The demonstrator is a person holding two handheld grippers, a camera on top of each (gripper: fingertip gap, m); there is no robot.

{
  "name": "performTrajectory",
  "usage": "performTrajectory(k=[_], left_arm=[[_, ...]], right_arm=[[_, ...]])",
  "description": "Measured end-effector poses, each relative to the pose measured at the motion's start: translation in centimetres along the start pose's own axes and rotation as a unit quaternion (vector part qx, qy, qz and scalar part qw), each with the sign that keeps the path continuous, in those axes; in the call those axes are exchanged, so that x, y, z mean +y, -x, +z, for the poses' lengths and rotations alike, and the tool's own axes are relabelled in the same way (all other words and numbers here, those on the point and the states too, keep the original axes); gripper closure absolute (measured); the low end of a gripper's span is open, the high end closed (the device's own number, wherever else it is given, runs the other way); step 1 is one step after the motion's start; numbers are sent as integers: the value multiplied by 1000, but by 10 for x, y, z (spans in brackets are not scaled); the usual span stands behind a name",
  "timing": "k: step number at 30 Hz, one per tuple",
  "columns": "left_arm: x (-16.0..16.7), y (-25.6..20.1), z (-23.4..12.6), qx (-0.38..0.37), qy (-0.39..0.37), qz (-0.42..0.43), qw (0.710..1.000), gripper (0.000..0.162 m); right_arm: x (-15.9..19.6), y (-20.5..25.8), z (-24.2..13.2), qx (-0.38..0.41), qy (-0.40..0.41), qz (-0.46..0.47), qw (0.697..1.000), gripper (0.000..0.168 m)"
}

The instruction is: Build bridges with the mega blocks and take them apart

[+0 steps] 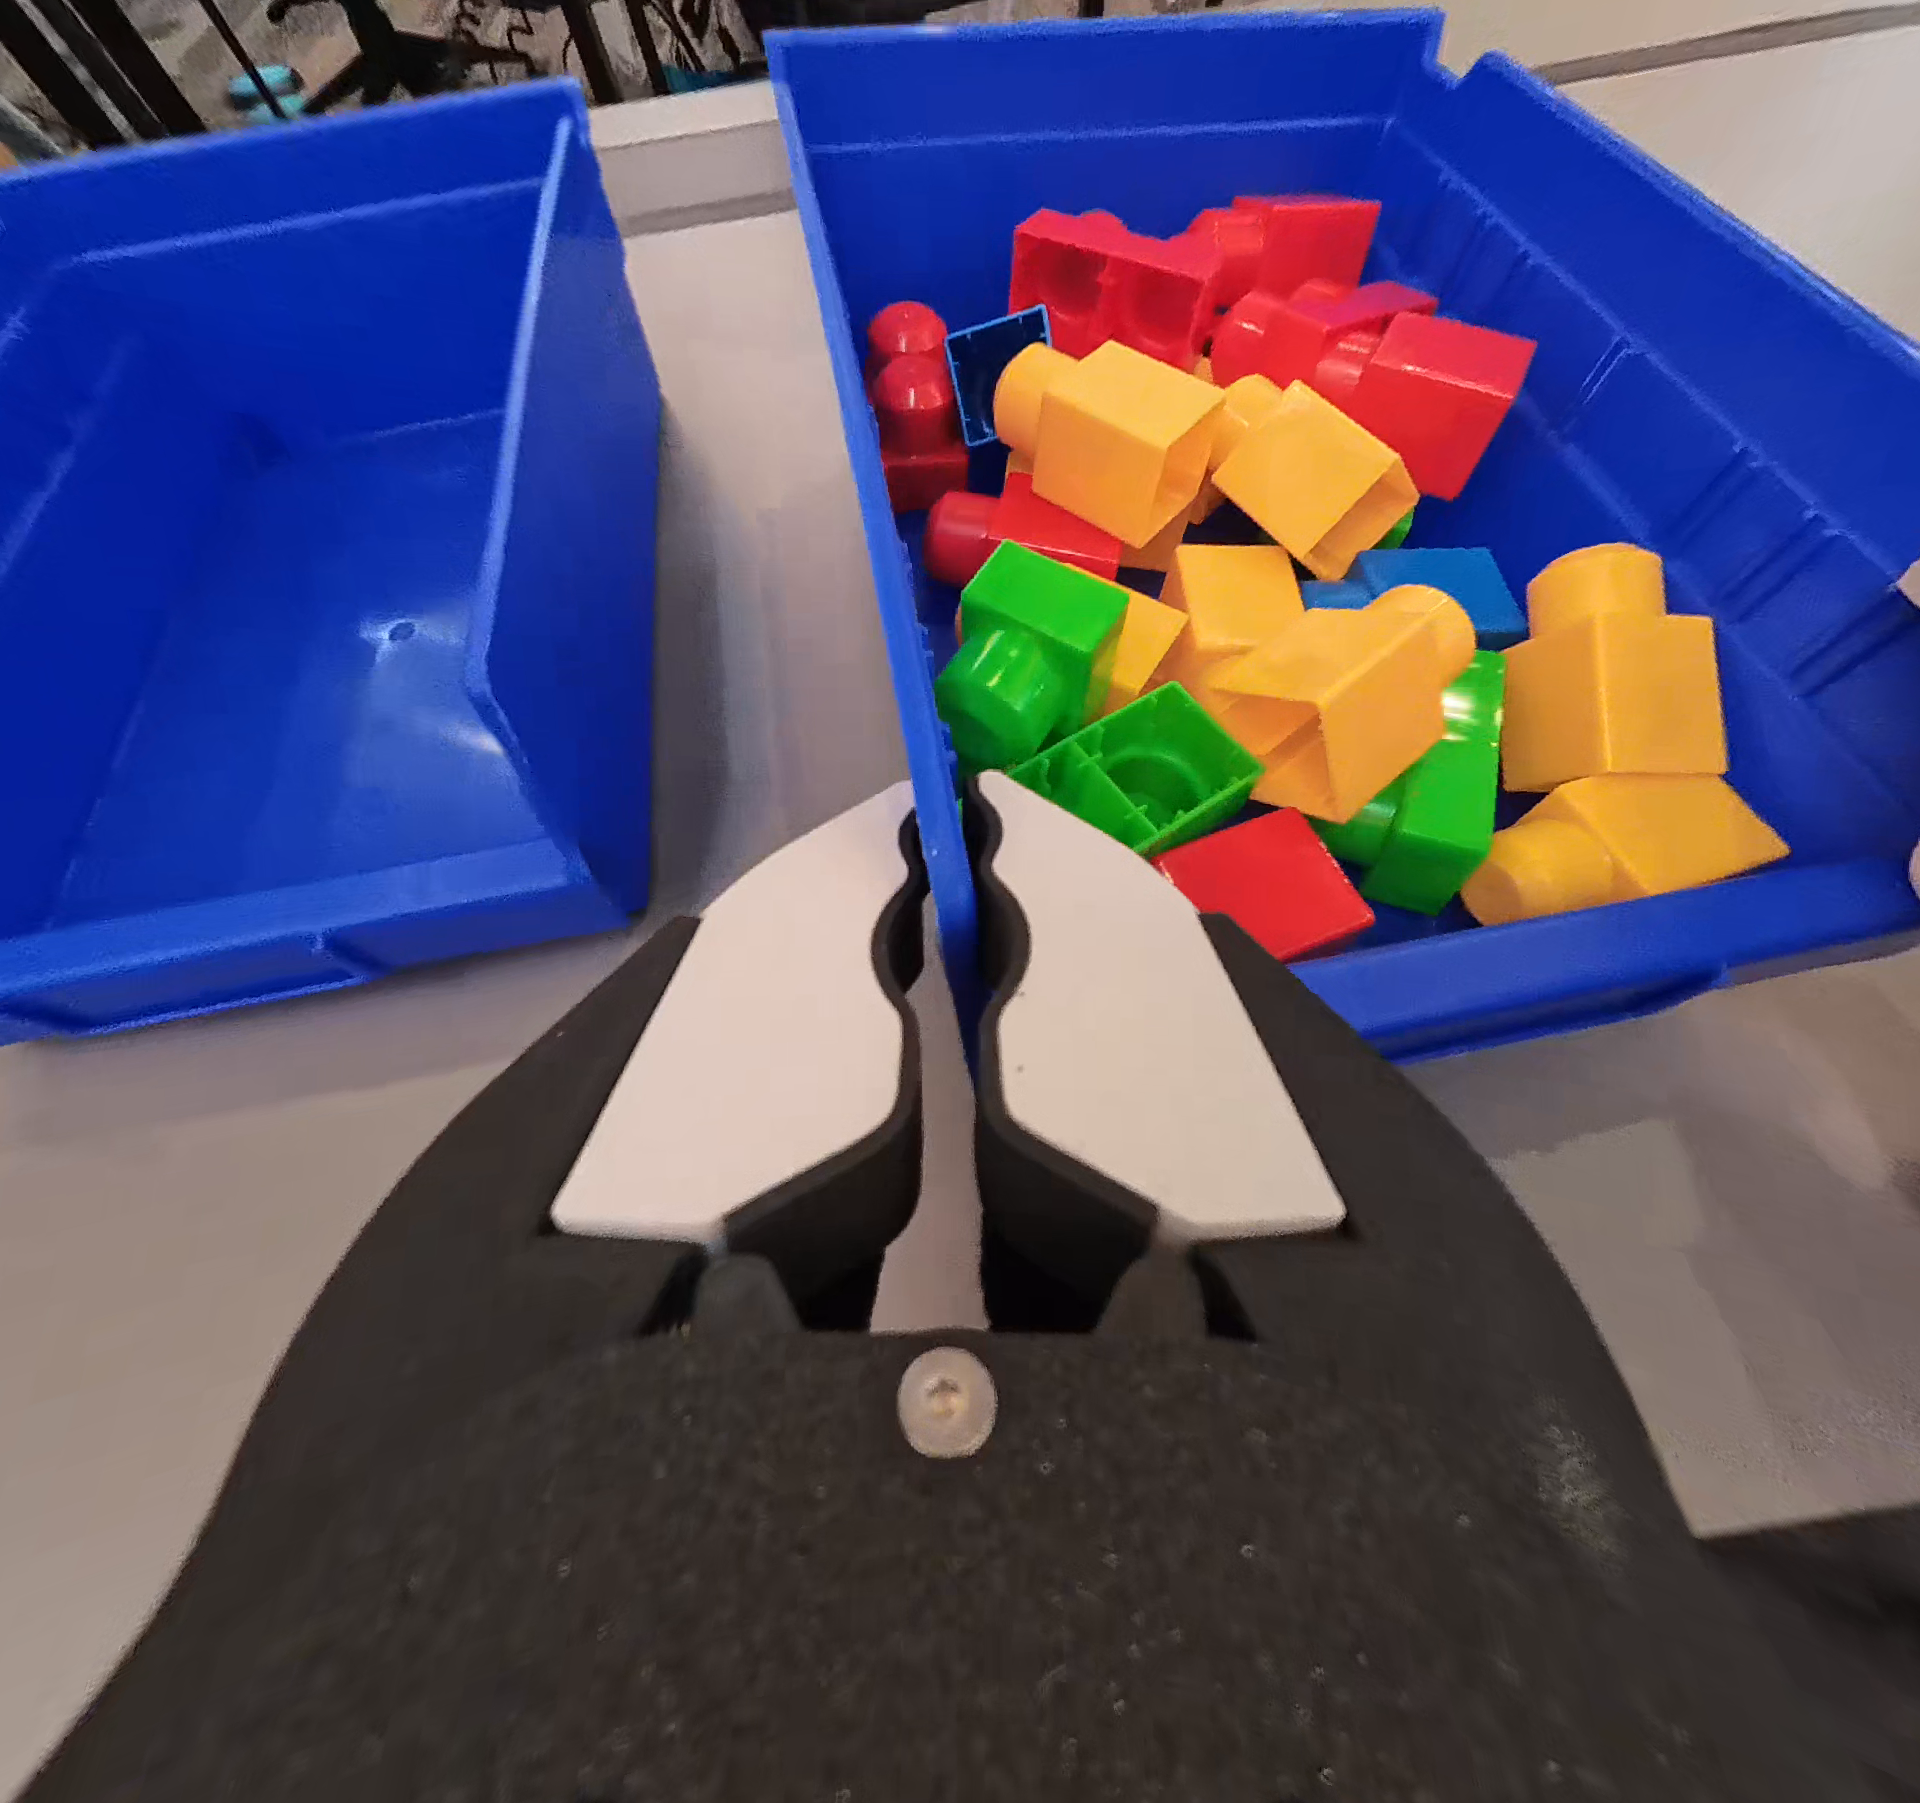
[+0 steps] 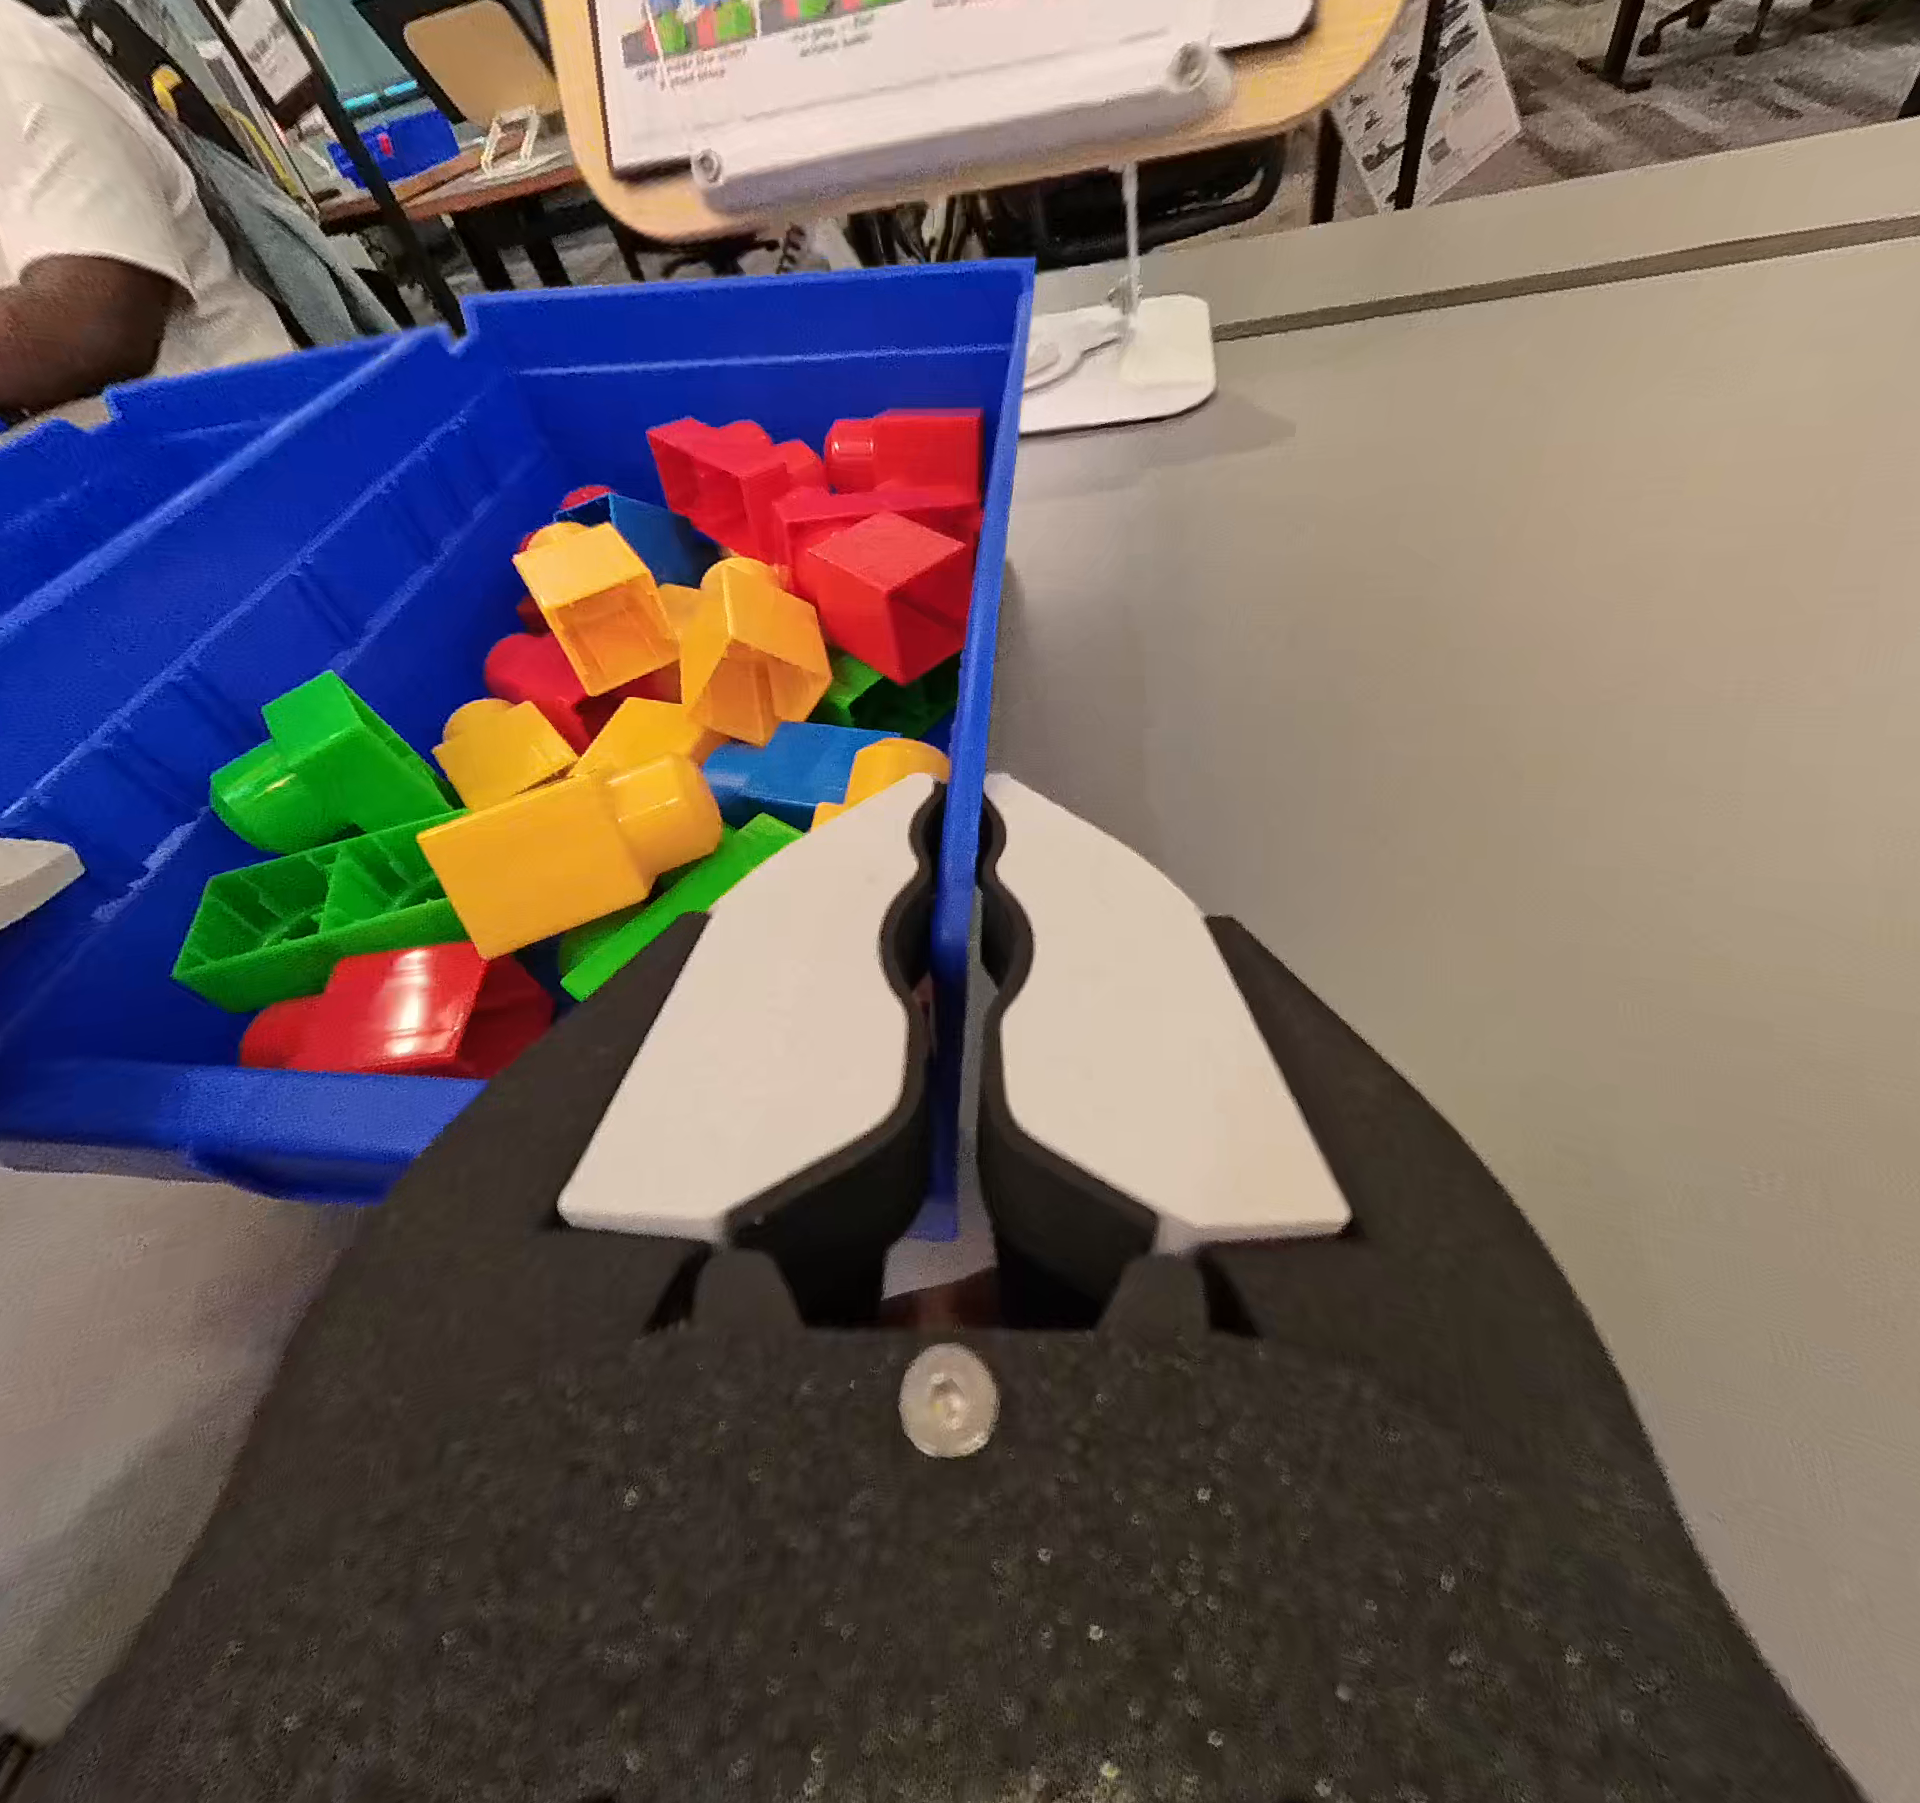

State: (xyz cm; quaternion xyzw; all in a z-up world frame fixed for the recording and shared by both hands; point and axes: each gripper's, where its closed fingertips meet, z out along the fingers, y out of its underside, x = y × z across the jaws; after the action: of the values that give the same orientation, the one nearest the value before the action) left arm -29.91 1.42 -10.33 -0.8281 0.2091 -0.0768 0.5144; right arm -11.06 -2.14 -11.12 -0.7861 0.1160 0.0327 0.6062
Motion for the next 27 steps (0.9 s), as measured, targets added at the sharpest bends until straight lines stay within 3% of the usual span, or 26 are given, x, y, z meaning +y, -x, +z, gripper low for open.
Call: performTrajectory(k=[5, 6, 7, 8, 11, 14, 16, 20, 27], left_arm=[[17, 10, 18, 46, -15, -66, 997, 154], [22, 9, 17, 58, -4, -73, 996, 134], [27, 9, 13, 70, 9, -78, 994, 102], [32, 10, 4, 81, 12, -86, 993, 96], [40, 34, -40, 99, -21, -124, 987, 103], [56, 101, -74, 45, -43, -144, 988, 103], [69, 156, -77, -1, -33, -151, 988, 102], [72, 240, -55, -51, -7, -161, 986, 109], [42, 291, 22, -78, 21, -133, 988, 112]], right_arm=[[0, 12, 5, -39, -5, -31, 999, 157], [1, 13, 3, -58, 3, -31, 998, 154], [2, 13, -1, -72, 10, -31, 997, 138], [0, 11, -7, -80, 7, -39, 996, 122], [-15, 5, -39, -104, -52, -68, 991, 121], [-29, 6, -70, -123, -134, -88, 979, 132], [-28, 12, -79, -129, -160, -118, 972, 141], [-15, 24, -76, -136, -141, -132, 972, 145], [-2, 35, -75, -149, -131, -157, 968, 147]])
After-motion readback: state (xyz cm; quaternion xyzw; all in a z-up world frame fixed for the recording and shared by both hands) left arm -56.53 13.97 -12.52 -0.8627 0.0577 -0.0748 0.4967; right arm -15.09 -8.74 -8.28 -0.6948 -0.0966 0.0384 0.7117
